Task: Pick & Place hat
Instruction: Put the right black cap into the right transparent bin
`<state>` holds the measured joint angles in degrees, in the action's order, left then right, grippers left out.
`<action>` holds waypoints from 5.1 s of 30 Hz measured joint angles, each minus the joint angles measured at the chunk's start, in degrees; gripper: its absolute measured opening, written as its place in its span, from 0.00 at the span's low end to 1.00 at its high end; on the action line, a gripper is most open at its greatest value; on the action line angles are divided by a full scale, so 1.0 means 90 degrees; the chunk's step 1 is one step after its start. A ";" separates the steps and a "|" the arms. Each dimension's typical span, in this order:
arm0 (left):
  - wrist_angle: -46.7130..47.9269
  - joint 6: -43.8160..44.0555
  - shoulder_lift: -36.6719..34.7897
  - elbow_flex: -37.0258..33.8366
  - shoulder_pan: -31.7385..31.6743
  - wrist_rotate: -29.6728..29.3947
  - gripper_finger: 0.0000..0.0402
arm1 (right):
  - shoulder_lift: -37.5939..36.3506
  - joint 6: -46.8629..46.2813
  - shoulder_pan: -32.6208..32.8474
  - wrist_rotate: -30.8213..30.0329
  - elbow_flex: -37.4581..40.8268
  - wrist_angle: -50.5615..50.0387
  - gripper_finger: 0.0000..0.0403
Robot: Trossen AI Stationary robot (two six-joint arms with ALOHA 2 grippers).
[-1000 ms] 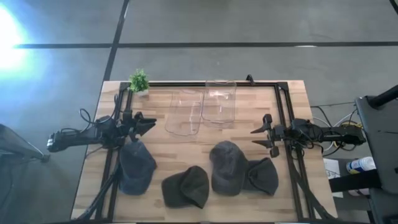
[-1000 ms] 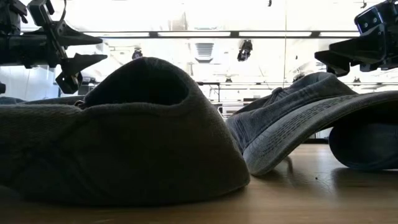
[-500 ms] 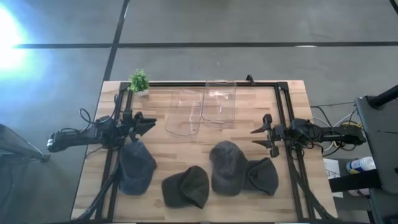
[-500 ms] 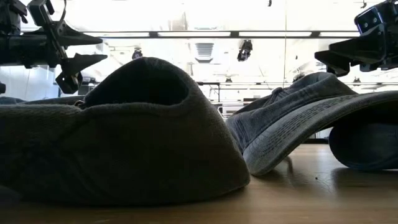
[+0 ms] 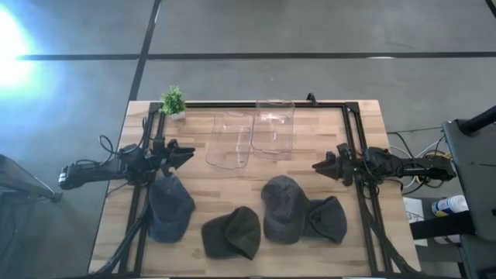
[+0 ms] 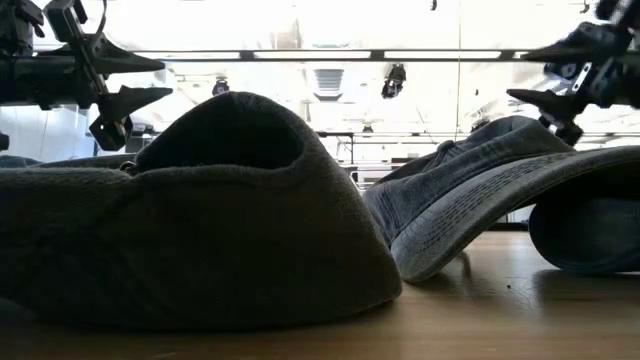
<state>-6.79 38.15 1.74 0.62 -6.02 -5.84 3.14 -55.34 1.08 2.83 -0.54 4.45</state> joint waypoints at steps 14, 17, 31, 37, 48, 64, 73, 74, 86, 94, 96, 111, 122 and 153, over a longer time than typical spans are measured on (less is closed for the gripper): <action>0.0000 0.0000 0.0002 0.0000 0.0000 0.0001 0.40 | 0.1110 -0.2631 0.0384 -0.0561 -0.0008 0.0304 0.45; 0.0000 0.0002 0.0001 0.0000 0.0000 0.0001 0.40 | 0.1896 -0.3070 0.0706 -0.0820 -0.0250 -0.0020 0.45; -0.0001 0.0001 0.0002 0.0000 0.0000 0.0001 0.40 | 0.5276 -0.2042 0.1189 -0.0959 -0.3103 -0.3180 0.45; 0.0000 0.0002 0.0000 0.0000 0.0000 0.0001 0.40 | 0.6133 -0.1460 0.1187 -0.0681 -0.3857 -0.3680 0.45; -0.0002 0.0000 0.0000 0.0000 0.0000 -0.0001 0.40 | 0.6418 -0.0253 0.1182 0.0024 -0.3996 -0.3556 0.45; 0.0000 0.0002 0.0002 0.0000 0.0000 0.0001 0.40 | 0.6246 0.1577 0.0903 0.0640 -0.2795 -0.2282 0.45; -0.0002 0.0002 0.0002 0.0000 0.0000 0.0001 0.40 | 0.5506 0.2014 0.0819 0.0500 -0.2440 -0.2223 0.45; -0.0002 0.0000 0.0002 0.0000 0.0000 0.0001 0.40 | 0.5490 0.2029 0.0775 0.0564 -0.2364 -0.2144 0.45; 0.0005 0.0002 0.0002 0.0000 0.0000 0.0001 0.40 | 0.6201 0.1532 0.0485 0.1393 -0.1632 0.0352 0.45; 0.0002 0.0000 0.0002 0.0000 0.0000 0.0001 0.40 | 0.7230 0.1860 0.0466 0.1225 -0.2259 0.0346 0.44; 0.0002 0.0002 0.0002 0.0000 0.0000 0.0001 0.40 | 0.7531 0.1861 0.0454 0.1390 -0.2480 0.0340 0.39; 0.0008 0.0000 0.0005 0.0000 0.0000 0.0001 0.40 | 0.7089 0.2757 -0.0238 0.1508 -0.4008 -0.1568 0.02; 0.0005 0.0000 0.0010 0.0000 0.0000 0.0001 0.40 | 0.5982 0.2886 -0.0798 -0.0299 -0.5570 -0.1859 0.02; -0.0005 0.0001 0.0012 0.0000 0.0000 -0.0001 0.40 | 0.9592 0.4890 -0.2951 0.0023 -0.6618 -0.3306 0.09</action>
<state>-6.84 38.16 1.85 0.62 -6.02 -5.85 89.47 -11.33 -25.48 3.04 -60.10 -25.30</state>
